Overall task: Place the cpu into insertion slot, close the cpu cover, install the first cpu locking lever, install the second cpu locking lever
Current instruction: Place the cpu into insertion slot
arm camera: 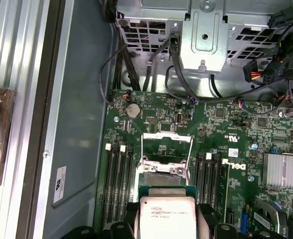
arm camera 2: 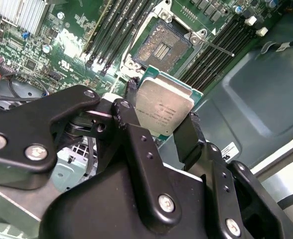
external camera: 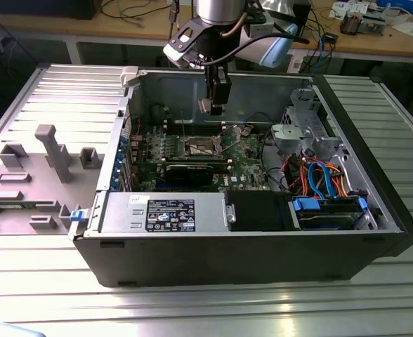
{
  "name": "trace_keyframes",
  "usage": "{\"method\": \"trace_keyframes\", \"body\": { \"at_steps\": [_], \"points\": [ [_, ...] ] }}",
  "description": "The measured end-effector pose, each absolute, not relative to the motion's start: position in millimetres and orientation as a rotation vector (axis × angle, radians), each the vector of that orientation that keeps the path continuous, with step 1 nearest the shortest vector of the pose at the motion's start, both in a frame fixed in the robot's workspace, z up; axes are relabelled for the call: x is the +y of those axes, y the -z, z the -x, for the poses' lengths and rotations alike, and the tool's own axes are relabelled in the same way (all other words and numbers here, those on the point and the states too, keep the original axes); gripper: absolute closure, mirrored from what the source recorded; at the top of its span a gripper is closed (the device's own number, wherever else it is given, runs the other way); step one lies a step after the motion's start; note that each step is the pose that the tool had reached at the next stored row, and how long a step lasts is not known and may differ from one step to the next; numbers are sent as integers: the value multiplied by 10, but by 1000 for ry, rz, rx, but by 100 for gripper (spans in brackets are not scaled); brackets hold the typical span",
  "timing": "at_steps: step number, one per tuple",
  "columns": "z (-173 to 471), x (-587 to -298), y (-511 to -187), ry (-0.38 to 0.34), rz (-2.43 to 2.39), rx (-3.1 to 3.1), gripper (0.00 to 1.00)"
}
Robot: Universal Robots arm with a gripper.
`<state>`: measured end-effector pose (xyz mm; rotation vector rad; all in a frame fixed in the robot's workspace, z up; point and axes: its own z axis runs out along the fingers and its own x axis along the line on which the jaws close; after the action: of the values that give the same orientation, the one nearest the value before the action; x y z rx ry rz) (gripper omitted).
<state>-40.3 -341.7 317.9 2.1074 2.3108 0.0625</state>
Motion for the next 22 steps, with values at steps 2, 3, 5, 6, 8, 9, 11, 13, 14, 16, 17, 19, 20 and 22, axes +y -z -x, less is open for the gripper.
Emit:
{"method": "trace_keyframes", "body": {
  "at_steps": [2,3,5,6,8,9,11,13,14,16,17,19,20,22],
  "points": [
    [403,-3417,-3168,-63,-2110,2308,46],
    [402,-3417,-3165,-63,-2110,2308,46],
    [403,-3417,-3164,-63,-2110,2308,46],
    [403,-3417,-3161,-64,-2110,2308,46],
    [403,-3417,-3143,-64,-2111,2307,46],
    [403,-3417,-3135,-64,-2115,2304,46],
    [403,-3417,-3098,-64,-2148,2272,46],
    [403,-3417,-3061,-64,-2182,2239,46],
    [403,-3416,-3047,-64,-2191,2230,46],
    [403,-3415,-3030,-64,-2193,2228,46],
    [403,-3414,-3024,-63,-2193,2228,46],
    [405,-3413,-2878,-64,-2228,2193,46],
    [430,-3422,-2861,-97,-2228,2208,46],
    [450,-3424,-2834,-109,-2226,2207,46]
  ]
}}
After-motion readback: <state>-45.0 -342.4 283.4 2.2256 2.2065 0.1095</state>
